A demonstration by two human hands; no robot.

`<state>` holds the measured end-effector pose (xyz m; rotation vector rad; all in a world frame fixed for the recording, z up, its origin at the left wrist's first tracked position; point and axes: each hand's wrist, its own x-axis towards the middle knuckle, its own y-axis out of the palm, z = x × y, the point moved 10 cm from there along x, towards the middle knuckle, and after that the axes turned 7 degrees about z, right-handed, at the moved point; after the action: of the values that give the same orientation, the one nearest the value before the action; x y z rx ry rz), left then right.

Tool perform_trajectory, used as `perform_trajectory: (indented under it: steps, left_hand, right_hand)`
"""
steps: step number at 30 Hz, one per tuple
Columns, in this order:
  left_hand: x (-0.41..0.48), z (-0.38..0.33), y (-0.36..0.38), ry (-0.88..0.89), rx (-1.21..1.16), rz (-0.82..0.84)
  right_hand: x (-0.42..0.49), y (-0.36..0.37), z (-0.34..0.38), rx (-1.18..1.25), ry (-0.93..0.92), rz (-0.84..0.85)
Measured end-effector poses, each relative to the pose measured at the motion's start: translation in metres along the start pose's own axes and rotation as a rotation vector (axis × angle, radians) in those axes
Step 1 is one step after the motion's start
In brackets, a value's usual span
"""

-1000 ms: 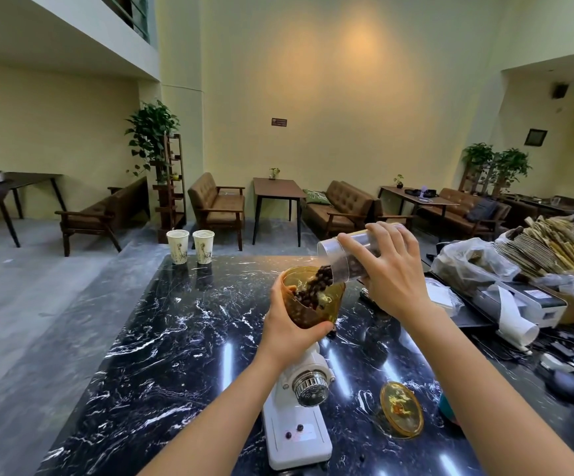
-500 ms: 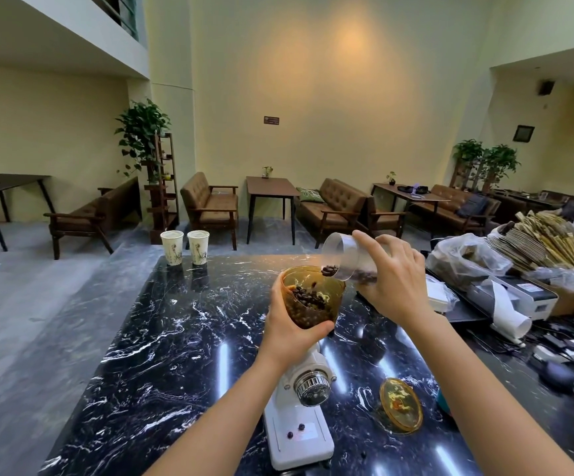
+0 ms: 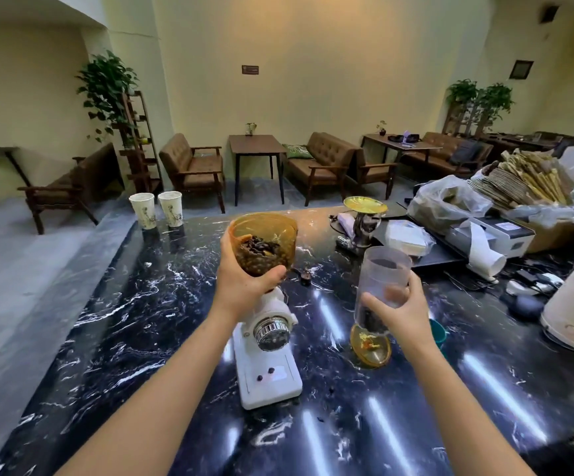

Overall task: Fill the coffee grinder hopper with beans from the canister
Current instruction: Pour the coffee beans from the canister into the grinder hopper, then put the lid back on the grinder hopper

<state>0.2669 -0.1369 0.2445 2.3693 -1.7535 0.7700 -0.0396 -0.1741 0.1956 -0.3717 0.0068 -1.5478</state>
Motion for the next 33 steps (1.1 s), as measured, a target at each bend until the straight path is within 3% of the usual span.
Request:
perform_trajectory:
  steps: [5, 10, 21, 26, 30, 33]
  left_hand:
    - [-0.001, -0.006, 0.000, 0.066, 0.052, -0.082]
    - [-0.003, -0.005, -0.004, 0.093, 0.107, -0.151]
    - [-0.004, -0.016, -0.006, 0.097, 0.182, -0.146]
    - [-0.004, -0.011, -0.005, 0.101, 0.155, -0.120]
    - [-0.004, -0.011, -0.006, 0.091, 0.144, -0.123]
    - [-0.004, -0.011, -0.006, 0.081, 0.160, -0.120]
  right_hand:
    - [-0.038, -0.068, -0.116, -0.032, 0.216, -0.100]
    - [-0.050, -0.128, -0.167, -0.129, 0.281, -0.208]
    - [-0.049, -0.151, -0.199, -0.107, 0.297, -0.159]
    - [-0.120, -0.149, -0.181, -0.225, 0.250, -0.461]
    - [-0.102, -0.071, -0.169, -0.394, 0.119, -0.157]
    - [-0.035, -0.036, -0.172, -0.426, 0.187, -0.044]
